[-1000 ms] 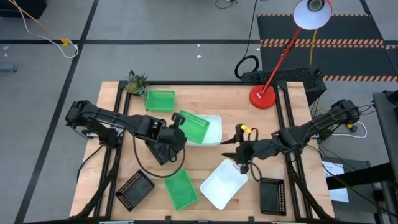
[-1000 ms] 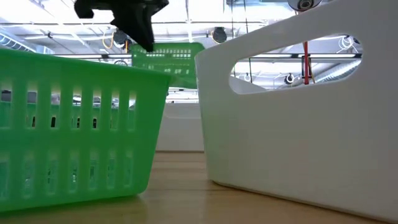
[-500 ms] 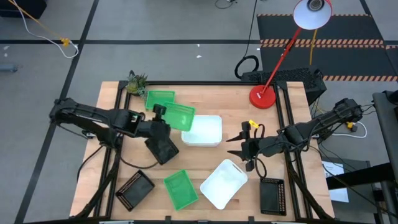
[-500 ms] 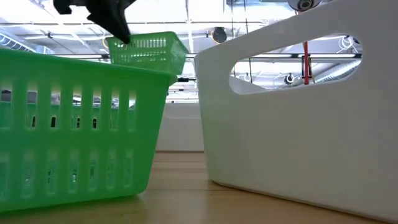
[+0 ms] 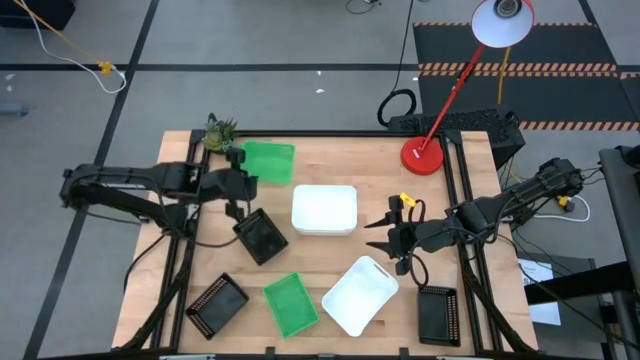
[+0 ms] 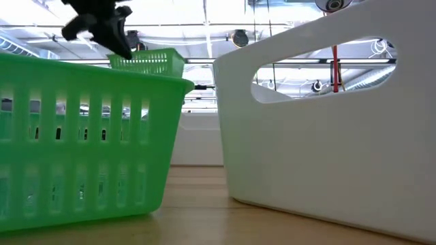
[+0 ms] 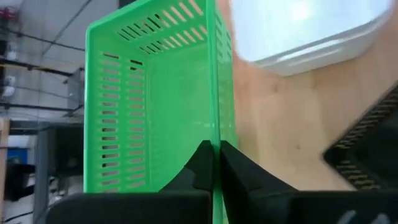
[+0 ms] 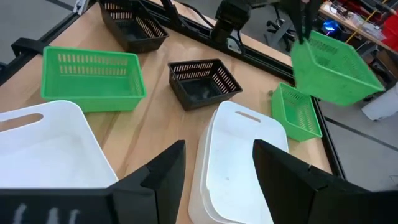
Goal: Stack baskets by color
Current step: Stack the middle right green bin on top of the top green bin
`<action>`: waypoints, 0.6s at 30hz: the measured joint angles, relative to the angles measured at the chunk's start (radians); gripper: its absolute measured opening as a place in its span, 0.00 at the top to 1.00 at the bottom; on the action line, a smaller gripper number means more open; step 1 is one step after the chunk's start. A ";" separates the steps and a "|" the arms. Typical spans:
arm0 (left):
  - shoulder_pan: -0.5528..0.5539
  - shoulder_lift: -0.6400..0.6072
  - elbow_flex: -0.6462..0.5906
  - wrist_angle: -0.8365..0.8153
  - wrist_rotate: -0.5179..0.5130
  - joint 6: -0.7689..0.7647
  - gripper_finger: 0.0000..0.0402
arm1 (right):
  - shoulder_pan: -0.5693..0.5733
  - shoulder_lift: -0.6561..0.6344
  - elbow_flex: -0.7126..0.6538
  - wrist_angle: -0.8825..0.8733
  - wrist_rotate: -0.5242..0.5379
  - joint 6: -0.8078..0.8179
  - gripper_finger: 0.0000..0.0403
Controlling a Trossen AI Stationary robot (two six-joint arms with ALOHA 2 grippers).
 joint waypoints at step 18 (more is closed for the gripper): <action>0.323 -0.075 -0.177 0.139 0.141 0.208 0.97 | 0.000 0.000 0.000 -0.017 0.000 0.008 0.55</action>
